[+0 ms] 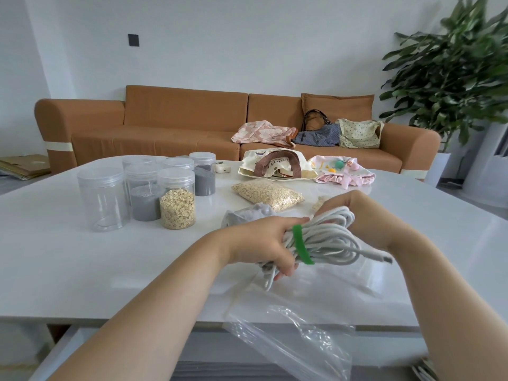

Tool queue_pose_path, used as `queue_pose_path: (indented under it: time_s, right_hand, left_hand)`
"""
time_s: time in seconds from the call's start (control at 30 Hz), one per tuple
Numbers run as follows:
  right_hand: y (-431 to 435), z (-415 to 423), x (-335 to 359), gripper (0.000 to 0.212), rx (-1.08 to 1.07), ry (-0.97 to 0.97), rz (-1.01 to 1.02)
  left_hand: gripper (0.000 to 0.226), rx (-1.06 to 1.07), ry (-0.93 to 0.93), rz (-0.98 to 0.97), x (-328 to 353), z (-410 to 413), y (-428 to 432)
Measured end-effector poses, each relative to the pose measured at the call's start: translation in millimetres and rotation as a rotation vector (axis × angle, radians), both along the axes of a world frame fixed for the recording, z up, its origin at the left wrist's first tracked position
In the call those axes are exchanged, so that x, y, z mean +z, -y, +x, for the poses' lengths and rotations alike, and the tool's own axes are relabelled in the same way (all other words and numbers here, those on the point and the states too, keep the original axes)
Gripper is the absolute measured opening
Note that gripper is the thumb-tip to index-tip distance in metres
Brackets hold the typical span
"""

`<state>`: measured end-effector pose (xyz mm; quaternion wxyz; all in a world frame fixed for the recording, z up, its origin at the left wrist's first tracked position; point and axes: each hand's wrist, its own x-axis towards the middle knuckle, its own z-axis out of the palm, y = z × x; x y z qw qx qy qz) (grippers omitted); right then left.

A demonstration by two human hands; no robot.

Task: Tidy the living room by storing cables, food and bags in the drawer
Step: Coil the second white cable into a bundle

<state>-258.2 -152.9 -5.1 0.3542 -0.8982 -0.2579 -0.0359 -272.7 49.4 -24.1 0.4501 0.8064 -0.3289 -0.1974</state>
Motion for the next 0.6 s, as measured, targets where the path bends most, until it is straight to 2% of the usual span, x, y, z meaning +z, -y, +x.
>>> queue_pose_path:
  time_s: [0.13,0.27,0.33,0.43,0.6]
  right_hand:
    - [-1,3,-8,0.024,-0.005,-0.162,0.188]
    - [-7,-2,-3,0.015,0.026,-0.216,0.155]
    - [-11,-5,3,0.015,-0.019,-0.153,0.05]
    - [-19,-6,6,0.03,-0.111,-0.019,-0.068]
    - [-32,-5,8,0.032,-0.242,0.136,-0.027]
  left_hand:
    - [0.072,0.047,0.264,0.323,7,-7,8]
    - [0.093,0.12,0.484,0.627,5,-10,15]
    - [0.097,0.146,0.525,0.678,4,-9,16]
    - [0.099,0.191,0.558,0.711,4,-8,15]
    - [0.102,0.265,0.641,0.711,4,-5,13]
